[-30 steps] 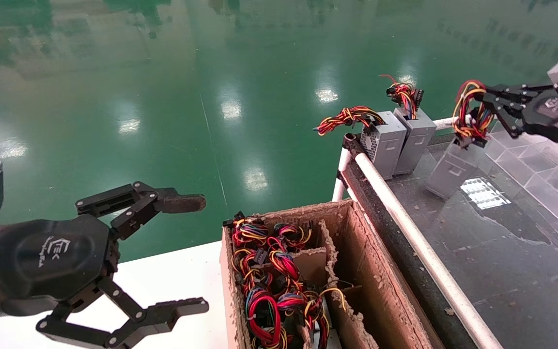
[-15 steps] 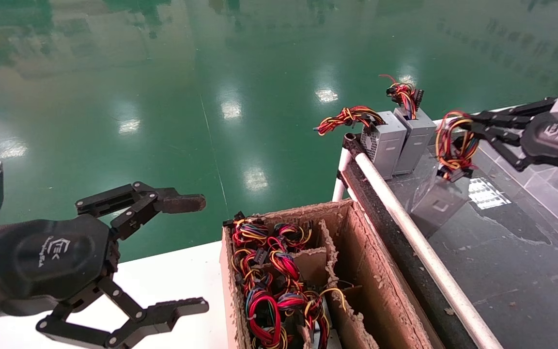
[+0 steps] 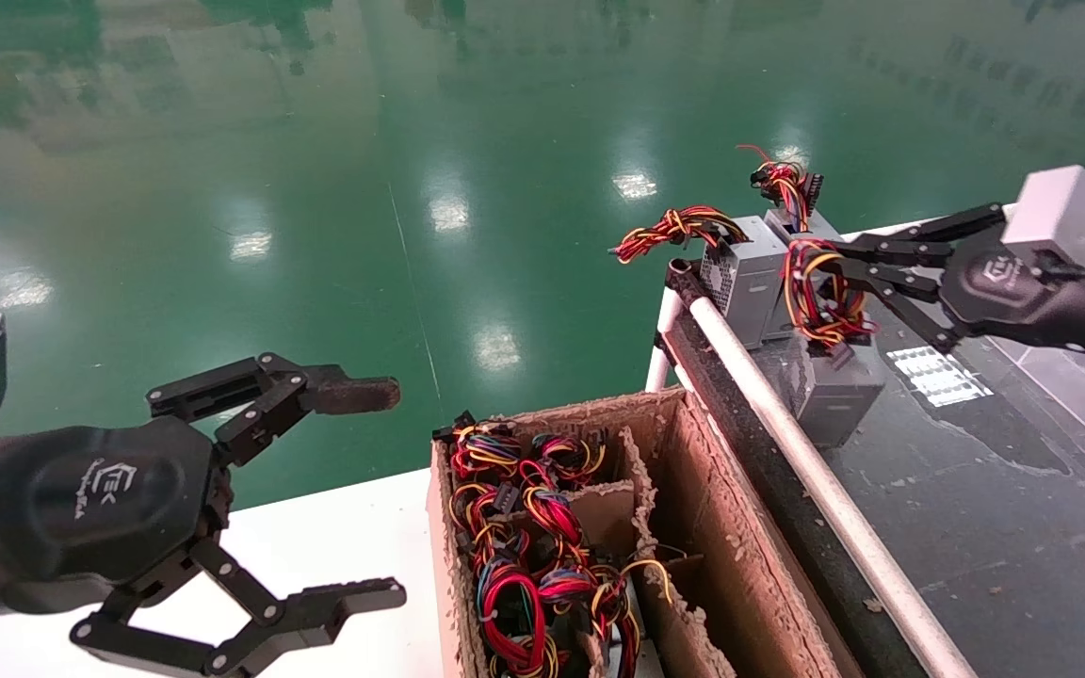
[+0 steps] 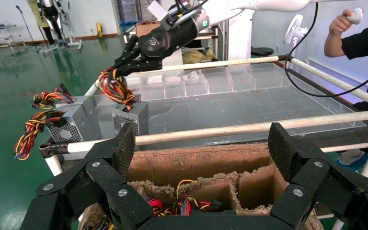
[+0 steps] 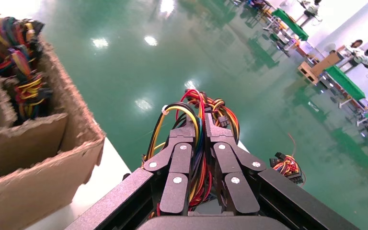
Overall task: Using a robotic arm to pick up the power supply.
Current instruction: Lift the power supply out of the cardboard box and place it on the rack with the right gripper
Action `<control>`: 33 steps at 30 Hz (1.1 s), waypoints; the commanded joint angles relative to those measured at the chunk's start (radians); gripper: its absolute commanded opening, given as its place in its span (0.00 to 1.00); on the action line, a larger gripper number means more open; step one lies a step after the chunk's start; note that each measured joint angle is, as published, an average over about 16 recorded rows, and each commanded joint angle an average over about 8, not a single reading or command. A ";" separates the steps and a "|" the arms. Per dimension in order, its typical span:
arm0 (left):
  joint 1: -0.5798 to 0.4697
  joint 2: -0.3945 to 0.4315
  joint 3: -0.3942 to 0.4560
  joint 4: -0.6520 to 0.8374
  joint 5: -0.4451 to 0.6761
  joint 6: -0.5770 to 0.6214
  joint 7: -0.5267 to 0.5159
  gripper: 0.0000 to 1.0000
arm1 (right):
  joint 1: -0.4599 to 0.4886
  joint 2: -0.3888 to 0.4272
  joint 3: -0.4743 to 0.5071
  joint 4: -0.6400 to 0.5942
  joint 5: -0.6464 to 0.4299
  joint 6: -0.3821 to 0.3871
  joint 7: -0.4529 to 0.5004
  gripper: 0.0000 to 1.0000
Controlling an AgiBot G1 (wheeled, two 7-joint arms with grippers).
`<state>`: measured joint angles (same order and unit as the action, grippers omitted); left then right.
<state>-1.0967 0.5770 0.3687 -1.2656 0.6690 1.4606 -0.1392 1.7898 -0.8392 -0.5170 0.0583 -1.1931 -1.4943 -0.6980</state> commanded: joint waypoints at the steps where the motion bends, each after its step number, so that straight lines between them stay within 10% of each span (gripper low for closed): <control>1: 0.000 0.000 0.000 0.000 0.000 0.000 0.000 1.00 | 0.005 -0.013 0.001 -0.011 0.002 0.008 -0.001 0.00; 33: 0.000 0.000 0.000 0.000 0.000 0.000 0.000 1.00 | -0.020 -0.194 0.045 -0.064 0.064 0.274 -0.064 0.00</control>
<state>-1.0968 0.5769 0.3690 -1.2656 0.6688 1.4605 -0.1390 1.7683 -1.0327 -0.4712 -0.0058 -1.1283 -1.2162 -0.7628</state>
